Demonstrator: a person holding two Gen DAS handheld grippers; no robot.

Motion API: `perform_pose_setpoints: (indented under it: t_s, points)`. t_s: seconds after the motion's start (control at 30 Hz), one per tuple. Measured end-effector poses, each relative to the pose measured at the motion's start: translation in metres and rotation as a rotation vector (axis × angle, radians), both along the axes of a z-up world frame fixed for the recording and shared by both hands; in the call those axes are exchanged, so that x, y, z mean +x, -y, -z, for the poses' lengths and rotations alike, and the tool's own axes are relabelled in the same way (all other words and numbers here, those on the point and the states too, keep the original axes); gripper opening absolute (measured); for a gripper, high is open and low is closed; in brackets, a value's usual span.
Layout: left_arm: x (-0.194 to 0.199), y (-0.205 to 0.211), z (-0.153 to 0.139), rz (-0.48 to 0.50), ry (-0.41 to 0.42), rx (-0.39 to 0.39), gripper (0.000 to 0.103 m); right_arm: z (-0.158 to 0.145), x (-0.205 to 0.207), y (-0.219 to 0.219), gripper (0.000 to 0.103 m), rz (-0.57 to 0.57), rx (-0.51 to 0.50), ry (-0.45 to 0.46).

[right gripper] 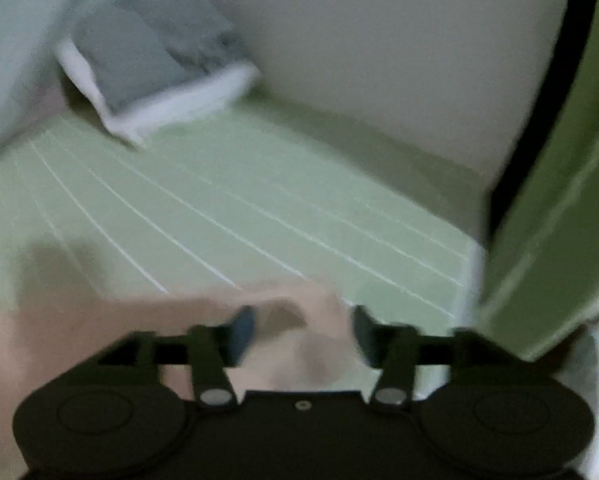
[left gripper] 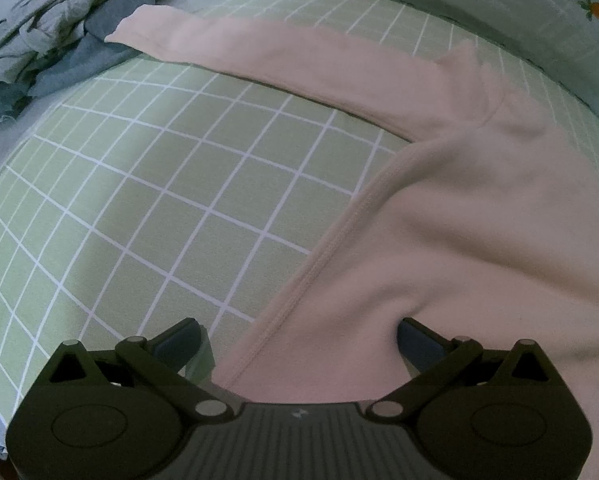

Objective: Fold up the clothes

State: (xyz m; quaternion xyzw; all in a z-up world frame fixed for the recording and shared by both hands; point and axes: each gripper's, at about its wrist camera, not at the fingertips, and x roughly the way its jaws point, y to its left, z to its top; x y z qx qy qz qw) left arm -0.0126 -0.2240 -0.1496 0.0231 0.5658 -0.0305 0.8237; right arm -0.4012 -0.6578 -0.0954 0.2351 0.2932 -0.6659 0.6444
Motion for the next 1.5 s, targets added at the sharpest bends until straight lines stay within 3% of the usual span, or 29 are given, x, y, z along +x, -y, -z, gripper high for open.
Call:
perform_pose_setpoints:
  t_s: [0.07,0.23,0.43,0.7,0.8,0.87,0.97,1.07,1.2,1.33,1.4,1.47,1.5]
  points:
    - [0.001,0.000,0.000,-0.001,-0.003,0.000,0.103,-0.008,0.017,0.002,0.083,-0.062,-0.036,0.032]
    - [0.001,0.001,-0.001,-0.002,-0.005,0.001,0.103,-0.017,0.092,0.010,0.084,-0.417,-0.009,0.158]
    - [0.004,0.000,-0.001,-0.001,-0.013,0.001,0.103,-0.010,0.197,0.020,0.084,-0.781,0.131,0.298]
    - [0.013,0.004,-0.004,-0.025,-0.031,0.003,0.103,0.012,0.282,0.038,0.078,-0.928,0.315,0.343]
    - [0.017,0.006,-0.004,-0.027,-0.037,0.004,0.103,0.018,0.299,0.033,0.054,-1.000,0.336,0.286]
    - [0.019,0.006,-0.005,-0.028,-0.042,0.004,0.103,0.019,0.310,0.032,0.008,-1.069,0.348,0.253]
    - [0.023,0.008,-0.005,-0.034,-0.049,0.004,0.103,0.018,0.327,0.032,0.004,-1.170,0.318,0.212]
    - [0.027,0.009,-0.006,-0.041,-0.051,0.005,0.103,0.016,0.353,0.036,0.004,-1.230,0.248,0.159]
    - [0.032,0.013,-0.006,-0.032,-0.040,0.006,0.103,0.014,0.398,0.047,0.004,-1.254,0.220,0.187]
    - [0.035,0.015,-0.006,-0.038,-0.032,0.007,0.103,0.016,0.413,0.037,0.007,-1.238,0.192,0.141]
    - [0.035,0.015,-0.005,-0.036,-0.029,0.007,0.103,0.017,0.421,0.033,0.021,-1.230,0.178,0.119]
    - [0.034,0.015,-0.006,-0.034,-0.025,0.007,0.103,0.012,0.411,0.028,0.050,-1.198,0.143,0.119]
    - [0.034,0.015,-0.006,-0.034,-0.024,0.007,0.103,0.006,0.399,0.026,0.054,-1.173,0.117,0.128]
